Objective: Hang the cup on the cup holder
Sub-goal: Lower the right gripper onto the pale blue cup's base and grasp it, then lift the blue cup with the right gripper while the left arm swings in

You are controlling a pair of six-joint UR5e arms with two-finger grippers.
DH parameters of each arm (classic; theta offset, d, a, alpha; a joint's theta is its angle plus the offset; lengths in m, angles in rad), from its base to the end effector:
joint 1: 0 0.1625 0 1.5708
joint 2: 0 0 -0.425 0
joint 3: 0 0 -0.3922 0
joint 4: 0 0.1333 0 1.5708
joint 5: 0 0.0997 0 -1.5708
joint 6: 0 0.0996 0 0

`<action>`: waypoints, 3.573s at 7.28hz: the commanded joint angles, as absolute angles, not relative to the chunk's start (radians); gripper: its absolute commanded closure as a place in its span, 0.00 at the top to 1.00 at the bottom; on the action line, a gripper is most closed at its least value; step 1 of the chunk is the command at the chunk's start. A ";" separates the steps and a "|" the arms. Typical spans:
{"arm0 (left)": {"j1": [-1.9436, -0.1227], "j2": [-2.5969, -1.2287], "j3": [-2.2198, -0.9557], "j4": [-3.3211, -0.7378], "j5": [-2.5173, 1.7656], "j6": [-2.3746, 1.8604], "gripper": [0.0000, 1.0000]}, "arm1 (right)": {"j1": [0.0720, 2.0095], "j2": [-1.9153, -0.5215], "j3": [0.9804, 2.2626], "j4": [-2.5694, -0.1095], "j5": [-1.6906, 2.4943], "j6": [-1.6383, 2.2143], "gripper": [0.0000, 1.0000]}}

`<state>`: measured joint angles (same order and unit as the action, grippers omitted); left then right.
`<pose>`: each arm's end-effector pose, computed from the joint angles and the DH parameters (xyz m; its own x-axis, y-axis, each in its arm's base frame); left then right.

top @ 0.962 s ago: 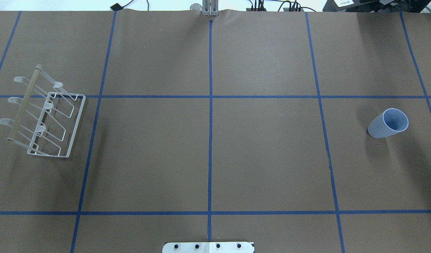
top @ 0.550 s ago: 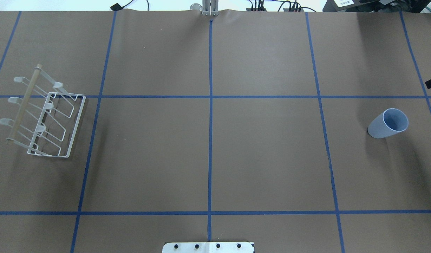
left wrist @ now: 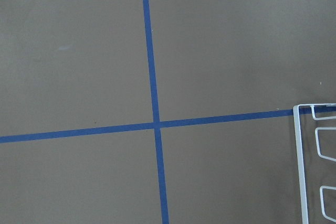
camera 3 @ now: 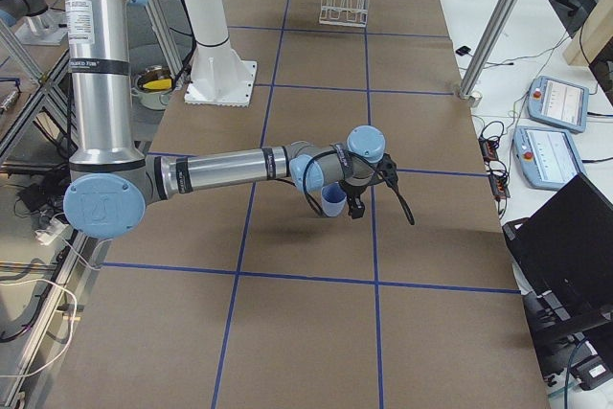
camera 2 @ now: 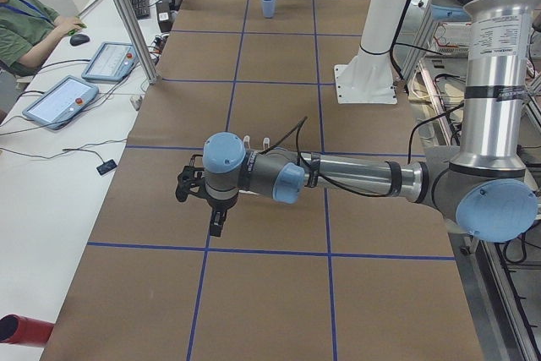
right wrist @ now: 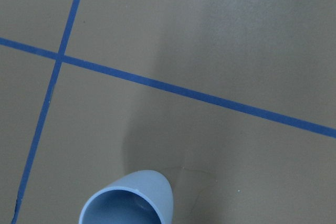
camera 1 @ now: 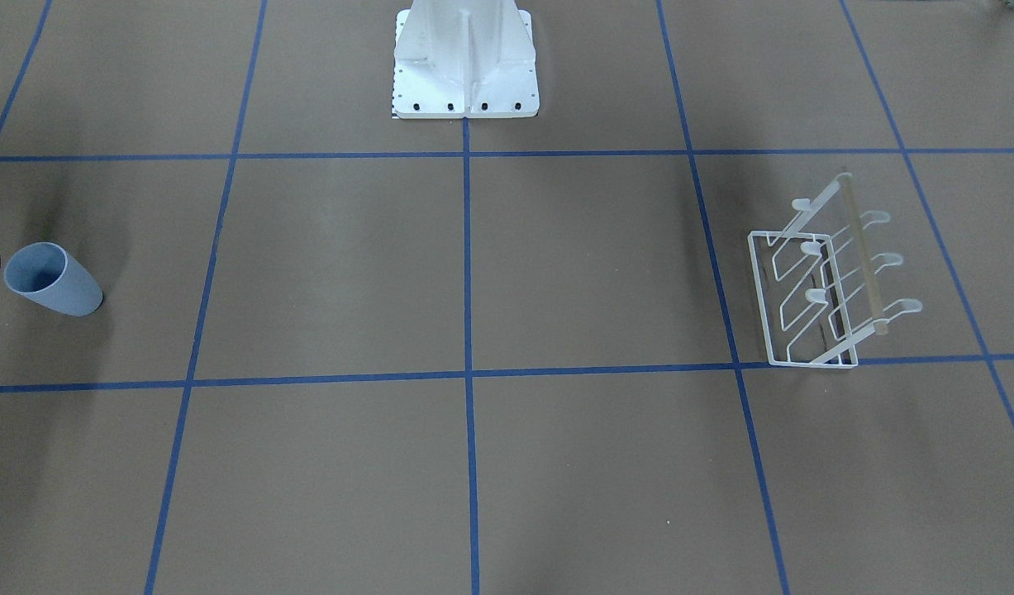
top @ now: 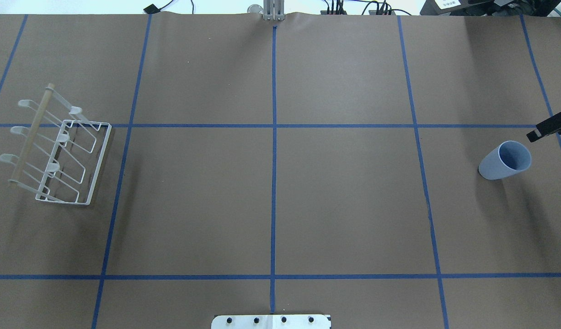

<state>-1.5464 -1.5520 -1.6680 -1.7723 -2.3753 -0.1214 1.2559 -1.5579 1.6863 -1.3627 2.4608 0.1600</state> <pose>-0.0494 -0.4993 0.5955 0.6862 0.0980 -0.7208 0.0601 0.9799 0.1904 -0.1046 -0.5015 0.5635 0.5589 -0.2903 0.7767 0.2059 0.9560 0.2091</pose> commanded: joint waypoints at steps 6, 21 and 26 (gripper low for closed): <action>-1.548 -1.545 -1.669 -1.789 -2.378 -0.129 0.98 | 1.175 -1.562 1.608 -1.356 2.457 0.146 0.00; -1.306 -1.656 -1.680 -2.862 -2.373 -1.331 0.98 | 0.977 -1.456 1.718 -0.030 2.200 1.593 0.00; -0.882 -1.844 -1.689 -3.374 -1.877 -2.137 0.98 | 0.927 -1.321 1.764 0.196 2.175 1.963 0.00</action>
